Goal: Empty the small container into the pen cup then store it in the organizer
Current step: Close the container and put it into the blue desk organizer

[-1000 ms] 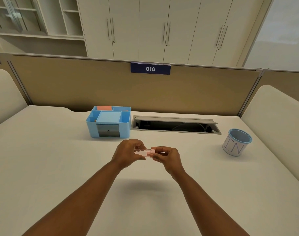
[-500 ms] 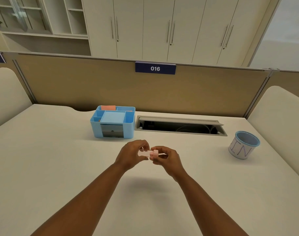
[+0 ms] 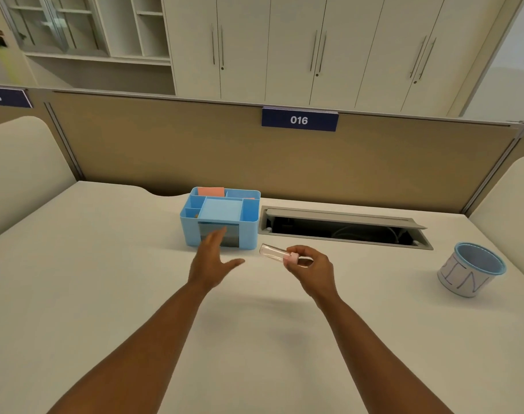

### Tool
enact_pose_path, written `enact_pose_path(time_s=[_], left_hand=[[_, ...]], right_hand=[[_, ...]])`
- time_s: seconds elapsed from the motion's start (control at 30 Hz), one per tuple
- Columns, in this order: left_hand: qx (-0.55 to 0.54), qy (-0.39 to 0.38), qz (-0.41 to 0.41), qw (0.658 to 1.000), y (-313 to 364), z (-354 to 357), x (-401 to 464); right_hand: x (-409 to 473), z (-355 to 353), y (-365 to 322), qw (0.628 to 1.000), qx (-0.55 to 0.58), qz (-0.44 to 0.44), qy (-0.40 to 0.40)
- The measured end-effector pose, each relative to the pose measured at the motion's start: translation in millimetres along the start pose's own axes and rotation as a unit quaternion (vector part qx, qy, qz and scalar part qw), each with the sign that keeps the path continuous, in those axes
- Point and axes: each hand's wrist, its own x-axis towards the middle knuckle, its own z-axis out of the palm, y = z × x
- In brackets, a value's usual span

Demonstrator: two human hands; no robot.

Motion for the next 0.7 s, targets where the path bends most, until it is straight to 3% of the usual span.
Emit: enact_pose_path(time_s=[0.1,0.33,0.7], left_hand=[[0.059,0.033,-0.022,0.997,-18,-11,19],[0.166,-0.002,0.004,0.986,-45,-20,53],[0.161,0.019,0.019,0.987,-73,-3,71]], right_hand=[[16,14,-8,1.0,-0.009,-0.01,0.021],[53,57,-29,0.998,-0.043,-0.034,0.042],[99,110,-37,0.991,-0.088,-0.073,0.064]])
